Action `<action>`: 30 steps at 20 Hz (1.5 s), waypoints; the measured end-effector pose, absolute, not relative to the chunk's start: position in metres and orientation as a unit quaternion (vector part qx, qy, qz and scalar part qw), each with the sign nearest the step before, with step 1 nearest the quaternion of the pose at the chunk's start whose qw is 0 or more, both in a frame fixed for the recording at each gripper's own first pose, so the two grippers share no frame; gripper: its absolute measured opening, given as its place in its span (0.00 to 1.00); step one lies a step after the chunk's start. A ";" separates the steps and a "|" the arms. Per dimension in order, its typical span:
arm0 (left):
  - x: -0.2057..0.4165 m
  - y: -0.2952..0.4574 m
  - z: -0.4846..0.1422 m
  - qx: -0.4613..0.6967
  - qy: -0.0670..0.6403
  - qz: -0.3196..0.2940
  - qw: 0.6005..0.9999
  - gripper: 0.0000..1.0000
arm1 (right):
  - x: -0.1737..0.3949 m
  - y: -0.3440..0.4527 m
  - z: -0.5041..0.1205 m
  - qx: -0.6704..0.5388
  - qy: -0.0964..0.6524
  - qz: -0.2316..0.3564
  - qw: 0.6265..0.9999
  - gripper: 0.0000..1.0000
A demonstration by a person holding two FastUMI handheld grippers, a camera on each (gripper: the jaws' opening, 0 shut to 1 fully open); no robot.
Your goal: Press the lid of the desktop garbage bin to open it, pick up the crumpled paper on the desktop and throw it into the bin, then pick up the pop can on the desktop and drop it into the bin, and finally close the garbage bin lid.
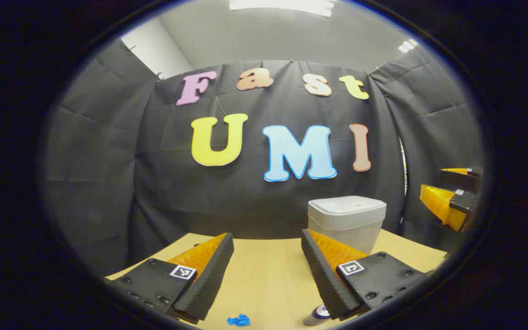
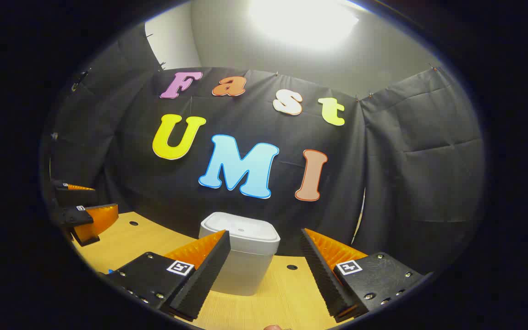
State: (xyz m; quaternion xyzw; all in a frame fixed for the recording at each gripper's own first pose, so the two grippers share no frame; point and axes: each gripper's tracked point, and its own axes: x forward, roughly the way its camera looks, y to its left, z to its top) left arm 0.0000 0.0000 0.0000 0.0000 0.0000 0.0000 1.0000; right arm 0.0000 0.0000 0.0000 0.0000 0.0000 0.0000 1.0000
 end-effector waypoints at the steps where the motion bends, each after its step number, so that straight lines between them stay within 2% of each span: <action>1: 0.003 0.003 -0.001 -0.004 -0.001 0.010 1.000 1.00 | 0.001 -0.001 -0.007 0.002 0.007 0.010 1.000 0.97; 6: 0.006 0.014 0.011 0.003 -0.021 0.046 0.999 1.00 | 0.010 -0.007 -0.029 0.003 0.036 0.041 0.998 0.97; 10: 0.019 0.015 0.011 0.026 -0.018 0.038 0.999 1.00 | 0.025 -0.005 -0.036 -0.002 0.041 0.031 0.999 0.97; 11: 0.021 0.014 0.014 0.030 -0.020 0.034 0.999 0.92 | 0.028 0.001 -0.036 -0.003 0.041 0.036 0.999 0.97; 12: 0.023 0.017 0.015 0.030 -0.025 0.035 0.999 1.00 | 0.029 0.008 -0.035 -0.005 0.039 0.044 0.998 0.97; 13: 0.025 0.019 0.013 0.026 -0.022 0.036 0.999 0.92 | 0.032 0.015 -0.033 -0.006 0.039 0.051 0.998 0.97; 14: 0.027 0.018 0.010 0.022 -0.018 0.033 0.999 0.90 | 0.034 0.019 -0.033 -0.005 0.041 0.058 0.997 0.97; 15: 0.029 0.017 0.009 0.020 -0.015 0.030 0.999 0.90 | 0.035 0.025 -0.031 -0.003 0.039 0.065 0.997 0.97; 17: 0.034 0.020 0.009 0.019 -0.012 0.029 0.999 1.00 | 0.037 0.034 -0.024 -0.006 0.035 0.074 0.997 0.97; 18: 0.036 0.022 0.009 0.019 -0.010 0.028 0.999 0.96 | 0.038 0.037 -0.021 -0.008 0.033 0.075 0.997 0.97; 19: 0.037 0.025 0.011 0.020 -0.009 0.025 0.999 0.96 | 0.038 0.039 -0.019 -0.009 0.031 0.074 0.997 0.97; 20: 0.039 0.027 0.012 0.023 -0.009 0.022 0.999 1.00 | 0.040 0.042 -0.018 -0.008 0.031 0.074 0.997 0.97; 21: 0.041 0.029 0.014 0.027 -0.011 0.021 0.999 0.96 | 0.041 0.044 -0.017 -0.006 0.032 0.073 0.997 0.97; 22: 0.041 0.032 0.017 0.031 -0.014 0.020 0.999 0.96 | 0.043 0.046 -0.017 -0.002 0.033 0.071 0.997 0.97; 23: 0.043 0.034 0.017 0.034 -0.015 0.017 0.999 1.00 | 0.045 0.048 -0.017 0.002 0.035 0.070 0.997 0.97; 24: 0.043 0.034 0.018 0.035 -0.017 0.014 0.999 0.96 | 0.047 0.049 -0.018 0.004 0.038 0.067 0.997 0.97; 25: 0.043 0.034 0.018 0.034 -0.017 0.009 0.999 1.00 | 0.050 0.049 -0.020 0.004 0.042 0.063 0.997 0.97; 26: 0.043 0.035 0.016 0.033 -0.012 0.006 0.999 1.00 | 0.053 0.049 -0.021 0.005 0.046 0.058 0.997 0.97; 27: 0.042 0.037 0.013 0.031 -0.010 0.004 0.999 0.96 | 0.056 0.049 -0.021 0.006 0.049 0.055 0.997 0.97; 28: 0.041 0.039 0.014 0.027 -0.010 0.003 1.000 1.00 | 0.059 0.048 -0.021 0.006 0.051 0.046 0.998 0.96; 29: 0.042 0.041 0.013 0.025 -0.010 0.003 1.000 0.96 | 0.063 0.046 -0.019 0.007 0.049 0.044 0.998 0.79; 30: 0.043 0.043 0.012 0.025 -0.008 0.002 1.000 1.00 | 0.065 0.046 -0.018 0.006 0.049 0.035 0.998 0.71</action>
